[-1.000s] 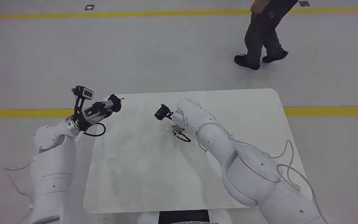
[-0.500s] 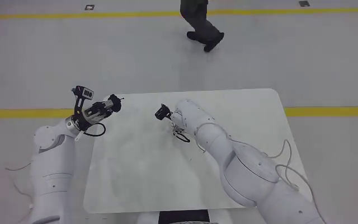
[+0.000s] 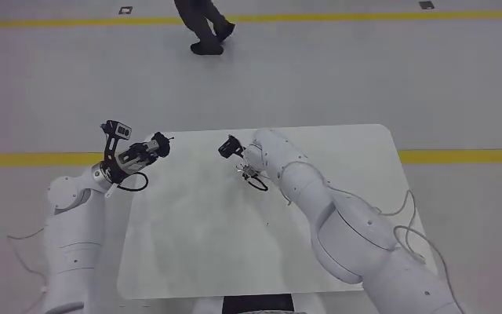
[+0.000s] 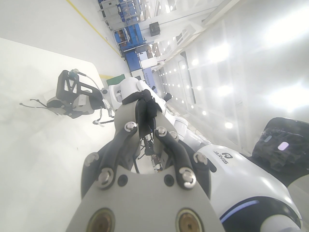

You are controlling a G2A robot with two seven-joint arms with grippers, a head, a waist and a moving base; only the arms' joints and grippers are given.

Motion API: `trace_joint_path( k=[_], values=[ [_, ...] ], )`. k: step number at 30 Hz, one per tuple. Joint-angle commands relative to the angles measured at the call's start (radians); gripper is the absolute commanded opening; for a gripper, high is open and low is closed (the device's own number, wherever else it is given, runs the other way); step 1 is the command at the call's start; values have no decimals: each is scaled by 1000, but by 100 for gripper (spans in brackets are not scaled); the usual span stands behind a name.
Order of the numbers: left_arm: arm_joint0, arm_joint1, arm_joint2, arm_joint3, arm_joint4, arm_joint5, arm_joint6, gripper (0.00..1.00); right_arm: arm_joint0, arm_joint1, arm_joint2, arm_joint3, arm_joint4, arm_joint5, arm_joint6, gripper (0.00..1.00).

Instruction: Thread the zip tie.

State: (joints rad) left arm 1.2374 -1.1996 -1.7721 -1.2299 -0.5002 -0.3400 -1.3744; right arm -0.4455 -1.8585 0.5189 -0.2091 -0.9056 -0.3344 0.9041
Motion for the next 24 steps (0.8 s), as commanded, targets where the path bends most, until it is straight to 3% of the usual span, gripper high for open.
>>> trace_joint_path(
  k=[1,17,20,24],
  values=[
    [0,0,0,0,0,0,0,0,-1,3,6,1,9,-6,0,0],
    [0,0,0,0,0,0,0,0,-27,28,41,-40,66,-6,-2,0],
    [0,0,0,0,0,0,0,0,-30,33,42,-48,67,-6,-1,6],
    [0,0,0,0,0,0,0,0,-35,36,44,-59,68,-6,-4,1]
  ],
)
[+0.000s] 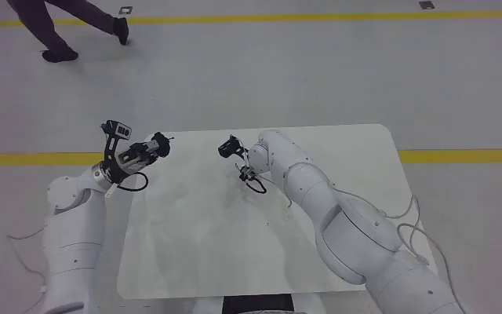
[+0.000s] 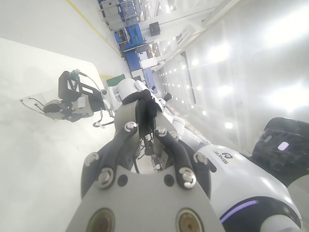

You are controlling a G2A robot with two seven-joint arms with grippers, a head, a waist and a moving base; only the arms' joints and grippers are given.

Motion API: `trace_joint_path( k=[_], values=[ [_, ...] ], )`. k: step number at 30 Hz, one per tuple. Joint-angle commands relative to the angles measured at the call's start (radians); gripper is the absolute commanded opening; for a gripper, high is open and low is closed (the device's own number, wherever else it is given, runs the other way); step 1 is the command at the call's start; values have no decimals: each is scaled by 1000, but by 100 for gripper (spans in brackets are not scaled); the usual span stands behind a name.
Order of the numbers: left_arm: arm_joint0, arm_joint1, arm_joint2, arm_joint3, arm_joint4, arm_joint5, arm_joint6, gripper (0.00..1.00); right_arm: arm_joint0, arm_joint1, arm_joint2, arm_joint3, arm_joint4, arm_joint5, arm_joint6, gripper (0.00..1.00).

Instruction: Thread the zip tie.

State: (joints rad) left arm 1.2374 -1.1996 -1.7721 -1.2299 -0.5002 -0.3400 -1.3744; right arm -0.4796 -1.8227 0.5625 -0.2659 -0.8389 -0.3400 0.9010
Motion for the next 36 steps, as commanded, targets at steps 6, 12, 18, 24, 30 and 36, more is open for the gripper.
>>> trace_joint_path(
  k=[6,12,18,24,30,36],
  values=[
    [0,0,0,0,0,0,0,0,-3,3,4,-12,-2,1,-3,0],
    [0,0,0,0,0,0,0,0,4,8,24,-10,21,0,-13,0],
    [0,0,0,0,0,0,0,0,15,42,98,-8,163,0,-16,0],
    [0,0,0,0,0,0,0,0,1,99,159,-62,273,0,-22,0],
    [0,0,0,0,0,0,0,0,-41,181,247,-169,393,0,-35,0],
    [0,0,0,0,0,0,0,0,-74,217,276,-261,423,0,-12,0]
  ],
)
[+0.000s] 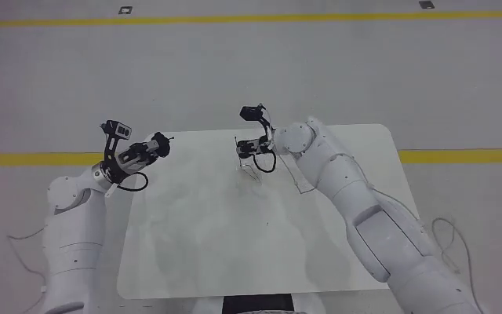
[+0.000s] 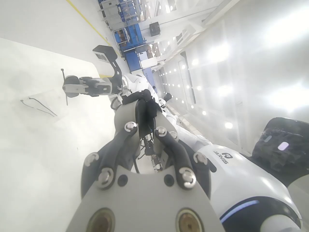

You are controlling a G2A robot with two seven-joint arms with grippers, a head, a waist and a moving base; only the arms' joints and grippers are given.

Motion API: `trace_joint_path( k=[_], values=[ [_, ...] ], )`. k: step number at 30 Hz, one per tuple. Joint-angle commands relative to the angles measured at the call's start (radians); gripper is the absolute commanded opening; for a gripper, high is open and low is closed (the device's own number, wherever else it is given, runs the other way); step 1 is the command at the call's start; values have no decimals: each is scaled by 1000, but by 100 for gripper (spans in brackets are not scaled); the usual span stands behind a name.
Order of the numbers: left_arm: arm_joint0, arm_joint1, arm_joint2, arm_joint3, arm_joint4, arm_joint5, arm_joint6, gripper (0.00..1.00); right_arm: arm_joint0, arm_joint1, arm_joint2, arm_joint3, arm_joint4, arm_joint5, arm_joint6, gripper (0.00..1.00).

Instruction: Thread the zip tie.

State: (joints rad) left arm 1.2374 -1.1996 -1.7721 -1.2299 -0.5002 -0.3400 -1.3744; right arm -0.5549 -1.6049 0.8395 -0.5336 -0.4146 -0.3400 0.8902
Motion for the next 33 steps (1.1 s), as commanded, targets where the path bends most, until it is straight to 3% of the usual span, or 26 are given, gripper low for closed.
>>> trace_joint_path(
  k=[1,8,13,19,24,33],
  values=[
    [0,0,0,0,0,0,0,0,1,-1,-1,7,-1,0,-1,0],
    [0,0,0,0,0,0,0,0,-8,0,0,-3,-3,6,-20,0],
    [0,0,0,0,0,0,0,0,-40,15,106,-105,118,77,-269,0],
    [0,0,0,0,0,0,0,0,-131,22,180,-297,245,140,-404,0],
    [0,0,0,0,0,0,0,0,-210,25,179,-449,285,152,-367,0],
    [0,0,0,0,0,0,0,0,-210,25,179,-449,285,152,-367,0]
  ],
)
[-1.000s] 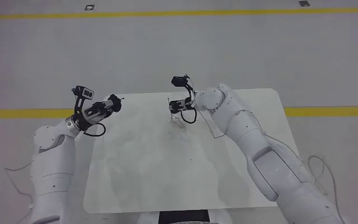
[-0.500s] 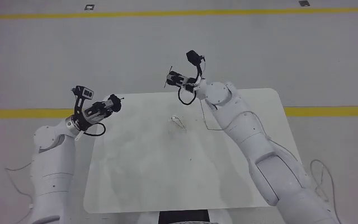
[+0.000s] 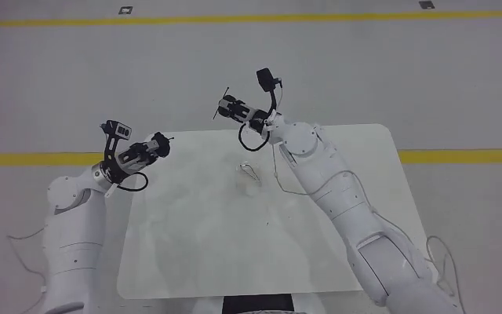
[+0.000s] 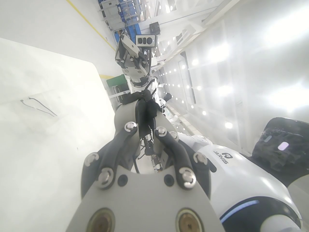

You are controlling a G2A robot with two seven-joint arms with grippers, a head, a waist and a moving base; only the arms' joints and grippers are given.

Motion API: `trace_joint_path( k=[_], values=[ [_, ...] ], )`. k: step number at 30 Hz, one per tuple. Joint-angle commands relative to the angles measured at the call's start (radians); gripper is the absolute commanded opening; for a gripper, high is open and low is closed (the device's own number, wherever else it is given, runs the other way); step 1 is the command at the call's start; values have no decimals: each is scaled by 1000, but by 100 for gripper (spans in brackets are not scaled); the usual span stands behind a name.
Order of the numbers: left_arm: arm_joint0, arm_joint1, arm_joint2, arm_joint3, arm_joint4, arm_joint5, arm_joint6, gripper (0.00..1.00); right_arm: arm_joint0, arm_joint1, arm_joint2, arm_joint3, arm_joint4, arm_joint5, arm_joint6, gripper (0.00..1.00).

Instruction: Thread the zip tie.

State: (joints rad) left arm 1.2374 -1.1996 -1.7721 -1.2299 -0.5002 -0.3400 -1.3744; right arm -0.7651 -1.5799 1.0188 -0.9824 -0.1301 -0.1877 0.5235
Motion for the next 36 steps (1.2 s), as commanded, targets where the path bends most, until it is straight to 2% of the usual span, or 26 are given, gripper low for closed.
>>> trace_joint_path(
  k=[1,3,8,11,13,16,21,28,32,36],
  values=[
    [0,0,0,0,0,0,0,0,0,0,0,0,0,0,0,0],
    [15,-3,12,-6,-11,0,54,0,-10,-1,-6,-15,-7,-4,-10,0],
    [61,-19,62,-66,-37,0,201,0,-58,-6,-37,-86,-87,-23,-154,0],
    [67,-27,83,-89,-13,0,254,0,-74,-11,-59,-105,-121,-37,-211,0],
    [66,-31,92,-96,8,0,266,0,-84,-13,-64,-111,-128,-50,-242,0],
    [59,-40,95,-92,24,0,314,0,-97,-17,-70,-121,-141,-65,-292,0],
    [47,-54,102,-81,32,0,334,0,-107,-21,-86,-133,-179,-91,-329,0],
    [47,-54,102,-81,32,0,334,0,-107,-21,-86,-133,-179,-91,-329,0],
    [47,-54,102,-81,32,0,334,0,-129,-20,-99,-178,-201,-116,-316,0],
    [47,-54,102,-81,32,0,334,0,-134,-23,-106,-182,-204,-124,-318,0]
  ],
)
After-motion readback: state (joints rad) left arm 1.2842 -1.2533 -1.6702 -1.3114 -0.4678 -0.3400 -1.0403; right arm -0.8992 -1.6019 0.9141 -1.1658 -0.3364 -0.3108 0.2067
